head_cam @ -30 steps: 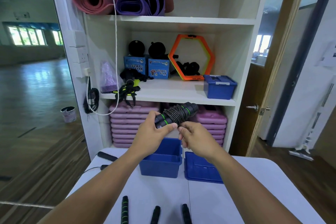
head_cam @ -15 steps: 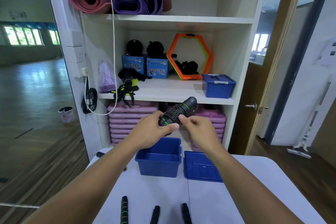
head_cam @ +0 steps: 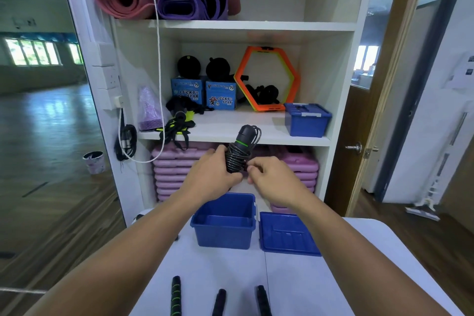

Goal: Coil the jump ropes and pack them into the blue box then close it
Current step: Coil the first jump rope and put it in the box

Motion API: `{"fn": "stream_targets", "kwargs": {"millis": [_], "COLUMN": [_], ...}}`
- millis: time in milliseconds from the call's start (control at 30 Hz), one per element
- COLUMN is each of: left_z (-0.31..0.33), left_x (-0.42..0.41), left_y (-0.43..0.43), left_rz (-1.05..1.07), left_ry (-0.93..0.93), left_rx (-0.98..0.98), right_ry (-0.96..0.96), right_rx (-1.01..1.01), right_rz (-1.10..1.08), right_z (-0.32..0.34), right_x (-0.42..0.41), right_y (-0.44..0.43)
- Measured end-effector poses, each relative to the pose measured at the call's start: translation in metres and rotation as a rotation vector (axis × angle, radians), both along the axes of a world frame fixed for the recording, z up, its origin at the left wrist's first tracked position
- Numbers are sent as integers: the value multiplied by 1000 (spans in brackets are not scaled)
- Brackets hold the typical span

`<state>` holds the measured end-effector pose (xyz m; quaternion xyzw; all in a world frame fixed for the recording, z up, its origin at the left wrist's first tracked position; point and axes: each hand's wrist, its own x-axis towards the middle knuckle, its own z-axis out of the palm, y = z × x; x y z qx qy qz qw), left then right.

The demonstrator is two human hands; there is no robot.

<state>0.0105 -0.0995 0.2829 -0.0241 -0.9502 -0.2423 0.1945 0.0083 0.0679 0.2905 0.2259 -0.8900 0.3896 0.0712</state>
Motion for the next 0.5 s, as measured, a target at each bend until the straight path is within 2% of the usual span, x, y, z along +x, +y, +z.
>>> {"fn": "stream_targets", "kwargs": {"millis": [100,200,400,500], "left_z": [-7,-17,-33,-32], "left_x": [-2,-8,-13,-8], "left_y": [2,3,10,15], "left_rz": [19,-5,-234,-287], "left_ry": [39,37,-52,-95], "left_rx": [157,413,969,1128], "right_ry": [-25,-35,17,7], "right_rx": [-64,-136,-106,-146], "right_rz": [33,31,19,25], "right_z": [-3,-6,-7,-9], "right_x": [0,0,5,5], "right_y": [3,7,11,15]}}
